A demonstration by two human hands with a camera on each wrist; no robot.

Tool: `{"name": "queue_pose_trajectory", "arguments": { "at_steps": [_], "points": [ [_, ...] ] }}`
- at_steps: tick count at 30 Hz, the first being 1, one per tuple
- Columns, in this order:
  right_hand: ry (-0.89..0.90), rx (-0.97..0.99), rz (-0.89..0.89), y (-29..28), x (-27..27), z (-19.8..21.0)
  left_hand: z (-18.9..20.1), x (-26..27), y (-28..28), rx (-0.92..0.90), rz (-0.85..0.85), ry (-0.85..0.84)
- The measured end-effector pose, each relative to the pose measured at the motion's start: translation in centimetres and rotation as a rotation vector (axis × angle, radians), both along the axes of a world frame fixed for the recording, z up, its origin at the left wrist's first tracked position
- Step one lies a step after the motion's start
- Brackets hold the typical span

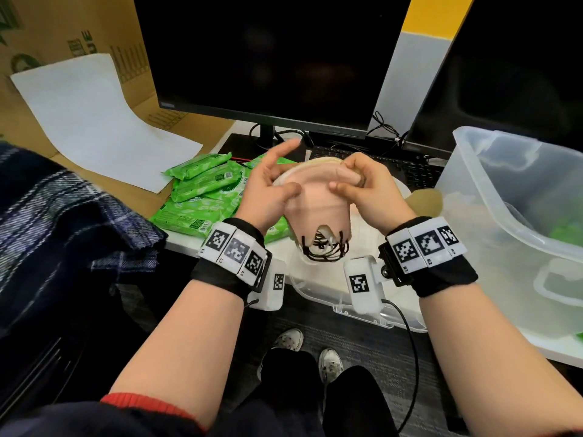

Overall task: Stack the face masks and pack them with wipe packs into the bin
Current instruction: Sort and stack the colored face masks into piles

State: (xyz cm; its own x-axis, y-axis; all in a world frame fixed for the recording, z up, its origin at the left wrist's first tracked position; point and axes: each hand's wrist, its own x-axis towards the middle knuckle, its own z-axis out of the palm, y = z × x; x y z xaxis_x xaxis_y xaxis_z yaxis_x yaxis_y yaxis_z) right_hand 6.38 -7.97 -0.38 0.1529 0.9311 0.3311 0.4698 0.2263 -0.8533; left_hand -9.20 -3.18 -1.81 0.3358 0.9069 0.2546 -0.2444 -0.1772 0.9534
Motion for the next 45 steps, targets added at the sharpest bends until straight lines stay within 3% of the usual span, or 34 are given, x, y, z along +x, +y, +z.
{"name": "queue_pose_trajectory", "arguments": {
  "at_steps": [3, 8, 12, 16, 19, 21, 25, 28, 32, 36, 40, 42, 45],
  "points": [
    [0.092, 0.077, -0.037, -0.1, -0.5, -0.5, -0.6, 0.8, 0.2, -0.199, 0.218, -0.144],
    [0.095, 0.035, -0.052, -0.7, -1.7, -0.7, -0.7, 2.1, -0.4, -0.404, 0.126, -0.264],
    [0.175, -0.030, -0.013, -1.1, -1.2, -0.5, -0.8, 2.0, -0.4, -0.310, 0.049, -0.141],
    [0.269, -0.019, -0.075, -1.1, -0.5, -0.5, -1.0, 1.7, -0.5, -0.175, 0.051, -0.178],
    [0.413, 0.028, -0.161, -1.4, 0.1, -0.4, -0.9, 0.9, -0.7, -0.039, -0.119, -0.168],
    [0.440, 0.036, -0.180, -1.6, 0.4, -0.4, -0.5, 0.6, -0.9, 0.040, -0.245, -0.066],
    [0.351, 0.000, -0.199, -1.5, 0.8, -0.5, 0.9, 0.8, -0.7, 0.098, -0.393, 0.212],
    [0.276, -0.008, -0.175, -1.4, 1.0, -0.2, 1.9, 1.5, -0.1, 0.068, -0.390, 0.374],
    [0.109, -0.069, -0.161, -1.2, 1.3, -1.0, 2.2, 2.1, 1.6, 0.035, -0.140, 0.310],
    [0.222, -0.102, -0.143, -0.8, 2.3, -2.5, 1.1, 2.3, 2.2, -0.046, -0.006, 0.232],
    [0.332, -0.141, -0.268, 0.2, 4.1, -2.7, -0.2, 2.7, 2.2, -0.125, 0.055, 0.171],
    [0.224, -0.212, -0.451, 1.3, 5.8, -2.7, -0.4, 3.1, 2.4, -0.106, 0.076, 0.166],
    [-0.145, -0.434, -0.706, 2.7, 8.0, -2.5, -0.4, 3.6, 2.3, -0.052, 0.060, 0.192]
  ]
}}
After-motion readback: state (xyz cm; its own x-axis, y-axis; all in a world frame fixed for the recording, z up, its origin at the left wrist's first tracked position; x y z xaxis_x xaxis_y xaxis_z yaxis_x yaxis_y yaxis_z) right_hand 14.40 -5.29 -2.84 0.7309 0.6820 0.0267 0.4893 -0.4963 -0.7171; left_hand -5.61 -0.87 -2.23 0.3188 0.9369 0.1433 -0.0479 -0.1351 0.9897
